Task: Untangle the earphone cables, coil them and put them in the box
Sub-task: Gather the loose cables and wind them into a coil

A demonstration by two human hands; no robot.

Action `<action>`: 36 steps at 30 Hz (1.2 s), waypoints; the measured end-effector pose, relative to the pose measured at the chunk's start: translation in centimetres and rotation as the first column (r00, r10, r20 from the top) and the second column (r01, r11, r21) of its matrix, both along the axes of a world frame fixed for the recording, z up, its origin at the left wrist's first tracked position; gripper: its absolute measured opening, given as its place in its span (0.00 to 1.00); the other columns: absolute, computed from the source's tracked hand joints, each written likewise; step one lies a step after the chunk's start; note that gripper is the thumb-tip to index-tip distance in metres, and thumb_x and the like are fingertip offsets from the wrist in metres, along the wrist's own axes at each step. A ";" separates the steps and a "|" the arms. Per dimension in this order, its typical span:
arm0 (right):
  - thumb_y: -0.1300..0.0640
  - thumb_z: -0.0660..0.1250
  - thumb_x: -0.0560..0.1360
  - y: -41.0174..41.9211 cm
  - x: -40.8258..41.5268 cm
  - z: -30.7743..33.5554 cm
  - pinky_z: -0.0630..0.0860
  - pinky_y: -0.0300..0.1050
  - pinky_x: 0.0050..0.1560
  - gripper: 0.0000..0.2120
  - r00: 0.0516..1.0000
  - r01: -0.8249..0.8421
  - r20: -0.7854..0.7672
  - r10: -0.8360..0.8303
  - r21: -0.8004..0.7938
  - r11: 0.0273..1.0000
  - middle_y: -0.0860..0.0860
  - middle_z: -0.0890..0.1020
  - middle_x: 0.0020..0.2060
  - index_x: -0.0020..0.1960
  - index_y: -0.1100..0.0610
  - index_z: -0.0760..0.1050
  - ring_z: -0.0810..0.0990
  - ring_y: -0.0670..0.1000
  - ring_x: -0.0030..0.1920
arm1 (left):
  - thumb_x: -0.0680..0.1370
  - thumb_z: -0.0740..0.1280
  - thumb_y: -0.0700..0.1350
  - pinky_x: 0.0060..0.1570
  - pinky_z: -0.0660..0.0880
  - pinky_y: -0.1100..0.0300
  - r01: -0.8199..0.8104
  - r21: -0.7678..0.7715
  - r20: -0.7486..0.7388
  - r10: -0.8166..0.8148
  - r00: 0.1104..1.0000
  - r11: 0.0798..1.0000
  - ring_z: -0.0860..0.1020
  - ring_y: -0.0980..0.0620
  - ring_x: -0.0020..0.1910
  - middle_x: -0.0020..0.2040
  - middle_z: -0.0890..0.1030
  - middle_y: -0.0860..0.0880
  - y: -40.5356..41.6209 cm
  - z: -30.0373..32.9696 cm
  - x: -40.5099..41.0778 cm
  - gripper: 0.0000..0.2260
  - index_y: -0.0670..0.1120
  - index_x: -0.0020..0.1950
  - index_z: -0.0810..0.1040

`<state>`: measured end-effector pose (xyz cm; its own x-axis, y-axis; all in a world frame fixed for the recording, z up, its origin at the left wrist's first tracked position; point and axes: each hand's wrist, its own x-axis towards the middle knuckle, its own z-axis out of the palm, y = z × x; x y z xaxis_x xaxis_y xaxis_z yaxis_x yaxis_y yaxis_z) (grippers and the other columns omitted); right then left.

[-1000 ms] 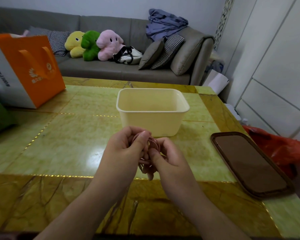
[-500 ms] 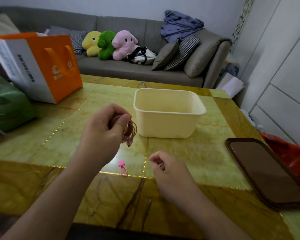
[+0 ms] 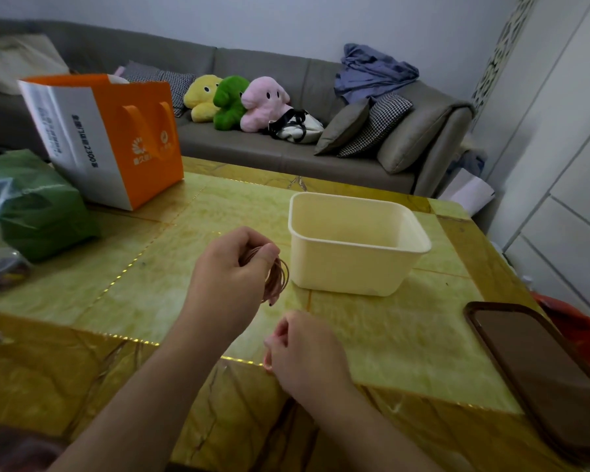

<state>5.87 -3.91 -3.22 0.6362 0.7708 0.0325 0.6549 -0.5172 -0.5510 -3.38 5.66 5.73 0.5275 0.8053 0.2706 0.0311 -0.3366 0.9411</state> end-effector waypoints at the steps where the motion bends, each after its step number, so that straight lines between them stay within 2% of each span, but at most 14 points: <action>1: 0.48 0.69 0.78 -0.8 0.7 0.2 0.81 0.49 0.47 0.08 0.997 0.024 -0.076 -0.021 0.042 0.999 0.45 0.85 0.38 0.44 0.50 0.75 0.83 0.43 0.41 | 0.83 0.68 0.39 0.31 0.76 0.50 0.004 -0.017 0.003 -0.004 1.000 1.000 0.76 0.50 0.26 0.28 0.77 0.49 0.1 0.1 0.0 0.08 0.45 0.44 0.80; 5: 0.54 0.76 0.77 -5.5 3.2 3.5 0.78 0.37 0.38 0.06 0.971 0.135 -0.227 -0.078 0.247 0.960 0.40 0.85 0.36 0.43 0.51 0.80 0.82 0.41 0.36 | 0.84 0.66 0.38 0.28 0.72 0.60 0.081 -0.044 0.004 -0.081 0.997 0.996 0.77 0.47 0.24 0.33 0.81 0.37 -0.6 0.3 0.2 0.07 0.43 0.46 0.80; 9: 0.58 0.78 0.76 -9.3 3.9 7.4 0.83 0.41 0.42 0.05 0.952 0.176 -0.305 -0.030 0.464 0.868 0.46 0.87 0.38 0.45 0.51 0.83 0.86 0.45 0.38 | 0.84 0.65 0.39 0.29 0.70 0.61 0.203 -0.043 -0.056 -0.205 0.977 0.978 0.75 0.48 0.26 0.34 0.79 0.33 -2.5 0.2 0.9 0.08 0.48 0.48 0.82; 13: 0.60 0.78 0.77 -10.6 3.6 9.0 0.84 0.45 0.42 0.06 0.955 0.131 -0.290 0.054 0.581 0.803 0.48 0.87 0.37 0.45 0.52 0.83 0.86 0.48 0.39 | 0.84 0.67 0.45 0.31 0.69 0.63 0.346 -0.051 -0.095 -0.350 0.932 0.937 0.73 0.54 0.28 0.34 0.81 0.39 -4.9 0.2 1.7 0.10 0.48 0.46 0.85; 16: 0.62 0.76 0.78 -11.2 3.4 9.4 0.81 0.38 0.38 0.06 0.961 0.074 -0.254 0.104 0.605 0.793 0.48 0.86 0.36 0.46 0.53 0.82 0.85 0.45 0.35 | 0.83 0.68 0.46 0.31 0.69 0.66 0.432 -0.042 -0.090 -0.434 0.897 0.901 0.74 0.57 0.27 0.29 0.80 0.49 -6.7 0.3 2.2 0.12 0.43 0.43 0.85; 18: 0.63 0.75 0.79 -11.4 3.6 9.5 0.81 0.38 0.36 0.05 0.960 0.063 -0.253 0.118 0.607 0.792 0.49 0.86 0.35 0.47 0.54 0.83 0.85 0.47 0.34 | 0.80 0.70 0.51 0.30 0.69 0.65 0.438 -0.029 -0.085 -0.438 0.895 0.899 0.74 0.57 0.28 0.29 0.79 0.52 -7.0 0.1 2.4 0.12 0.45 0.43 0.85; 20: 0.62 0.76 0.78 -11.6 3.8 9.3 0.83 0.42 0.39 0.05 0.971 0.049 -0.216 0.105 0.604 0.796 0.48 0.86 0.37 0.48 0.53 0.84 0.86 0.47 0.39 | 0.79 0.72 0.54 0.30 0.68 0.61 0.436 -0.025 -0.090 -0.436 0.895 0.900 0.72 0.56 0.28 0.29 0.77 0.52 -6.7 -0.1 2.5 0.13 0.47 0.41 0.85; 23: 0.61 0.77 0.78 -11.7 3.8 9.0 0.85 0.47 0.45 0.06 0.973 0.044 -0.206 0.102 0.602 0.798 0.46 0.86 0.39 0.48 0.52 0.83 0.87 0.49 0.43 | 0.80 0.72 0.51 0.29 0.68 0.62 0.459 -0.084 -0.051 -0.464 0.884 0.884 0.73 0.53 0.26 0.28 0.77 0.48 -6.5 0.0 2.3 0.12 0.45 0.40 0.84; 26: 0.63 0.74 0.79 -11.9 3.8 9.3 0.85 0.48 0.43 0.05 0.947 0.084 -0.290 0.138 0.639 0.765 0.50 0.87 0.39 0.49 0.55 0.80 0.88 0.51 0.41 | 0.81 0.69 0.47 0.30 0.72 0.59 0.458 -0.096 -0.043 -0.463 0.885 0.884 0.76 0.46 0.28 0.32 0.81 0.36 -6.5 0.2 2.0 0.10 0.44 0.43 0.86; 28: 0.68 0.70 0.81 -11.8 4.0 9.7 0.85 0.46 0.42 0.04 0.896 0.162 -0.403 0.186 0.687 0.708 0.54 0.86 0.38 0.51 0.60 0.79 0.87 0.52 0.38 | 0.81 0.69 0.49 0.32 0.72 0.56 0.423 -0.083 -0.035 -0.427 0.904 0.902 0.75 0.46 0.29 0.34 0.80 0.34 -6.4 0.1 1.7 0.11 0.46 0.44 0.86; 30: 0.72 0.62 0.83 -11.7 4.3 9.9 0.83 0.47 0.40 0.07 0.780 0.302 -0.576 0.244 0.688 0.659 0.56 0.83 0.36 0.53 0.65 0.77 0.84 0.55 0.36 | 0.80 0.69 0.54 0.35 0.69 0.54 0.379 -0.063 -0.046 -0.382 0.923 0.923 0.72 0.47 0.31 0.36 0.76 0.31 -6.4 0.1 1.6 0.12 0.47 0.45 0.86; 33: 0.71 0.58 0.83 -11.3 4.6 9.7 0.74 0.47 0.32 0.11 0.604 0.408 -0.742 0.292 0.602 0.687 0.56 0.73 0.33 0.52 0.64 0.78 0.73 0.53 0.32 | 0.82 0.69 0.48 0.31 0.68 0.58 0.370 -0.091 0.003 -0.371 0.929 0.925 0.70 0.47 0.29 0.29 0.77 0.37 -6.7 0.1 1.8 0.12 0.46 0.43 0.85; 35: 0.66 0.61 0.85 -11.2 4.3 9.6 0.67 0.43 0.29 0.08 0.604 0.340 -0.745 0.282 0.561 0.755 0.53 0.69 0.33 0.52 0.63 0.78 0.66 0.50 0.30 | 0.83 0.68 0.47 0.29 0.69 0.59 0.379 -0.091 0.025 -0.378 0.925 0.921 0.70 0.47 0.27 0.31 0.79 0.33 -6.8 0.0 2.0 0.11 0.45 0.43 0.84; 36: 0.62 0.64 0.85 -11.2 4.0 9.6 0.67 0.42 0.29 0.05 0.673 0.277 -0.698 0.244 0.544 0.792 0.51 0.70 0.32 0.52 0.62 0.78 0.67 0.48 0.29 | 0.83 0.68 0.47 0.29 0.69 0.58 0.387 -0.082 0.031 -0.386 0.922 0.918 0.71 0.47 0.27 0.31 0.78 0.32 -6.9 0.0 2.1 0.11 0.45 0.43 0.84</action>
